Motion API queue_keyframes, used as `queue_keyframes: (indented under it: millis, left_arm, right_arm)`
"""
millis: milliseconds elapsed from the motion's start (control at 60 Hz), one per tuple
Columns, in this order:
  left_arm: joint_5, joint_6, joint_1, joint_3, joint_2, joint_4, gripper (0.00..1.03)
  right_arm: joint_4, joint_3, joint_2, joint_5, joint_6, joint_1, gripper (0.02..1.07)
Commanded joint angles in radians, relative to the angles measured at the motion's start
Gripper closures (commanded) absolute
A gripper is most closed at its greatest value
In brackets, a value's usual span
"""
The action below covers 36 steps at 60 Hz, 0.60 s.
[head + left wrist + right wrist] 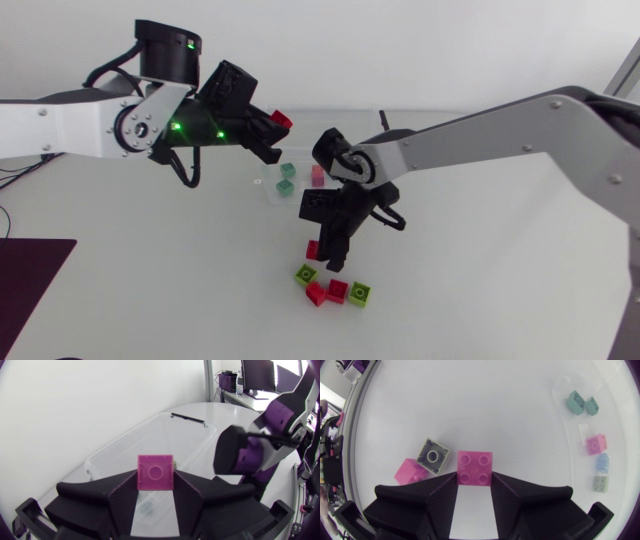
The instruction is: Pick up the duplo bricks and place them in the container
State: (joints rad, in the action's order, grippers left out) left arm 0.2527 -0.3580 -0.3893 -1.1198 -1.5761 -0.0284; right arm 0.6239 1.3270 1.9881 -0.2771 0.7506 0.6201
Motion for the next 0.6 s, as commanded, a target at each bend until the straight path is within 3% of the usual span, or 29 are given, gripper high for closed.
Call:
queue_keyframes:
  millis: [0,133,200,250,267,317,350,467,583]
  left_arm:
    - [-0.004,0.024,-0.002,-0.063,-0.079,-0.019,0.75]
    - [-0.012,0.025,0.006,-0.129,-0.176,-0.03,0.75]
    - [-0.016,0.03,0.01,-0.176,-0.226,-0.024,0.68]
    - [-0.027,0.03,0.01,-0.199,-0.254,-0.022,0.54]
    - [-0.038,0.03,0.009,-0.213,-0.269,-0.022,0.41]
    - [-0.058,0.03,0.009,-0.235,-0.292,-0.018,0.19]
    - [-0.059,0.03,0.009,-0.241,-0.294,-0.018,0.15]
    - [-0.059,0.03,0.013,-0.224,-0.262,-0.016,0.06]
    - [-0.059,0.027,0.03,-0.161,-0.171,-0.011,0.06]
  right_arm:
    - [-0.01,-0.046,-0.087,-0.002,-0.02,-0.019,0.79]
    - [0.0,-0.094,-0.193,0.001,-0.03,-0.045,0.79]
    - [0.014,-0.1,-0.238,0.001,-0.033,-0.056,0.79]
    - [0.031,-0.097,-0.267,0.001,-0.033,-0.066,0.79]
    - [0.036,-0.095,-0.276,0.003,-0.034,-0.071,0.79]
    - [0.046,-0.083,-0.308,0.003,-0.043,-0.086,0.79]
    - [0.054,-0.075,-0.319,0.003,-0.043,-0.095,0.79]
    - [0.066,-0.04,-0.362,0.003,-0.053,-0.132,0.79]
    - [0.066,0.003,-0.384,0.001,-0.08,-0.161,0.79]
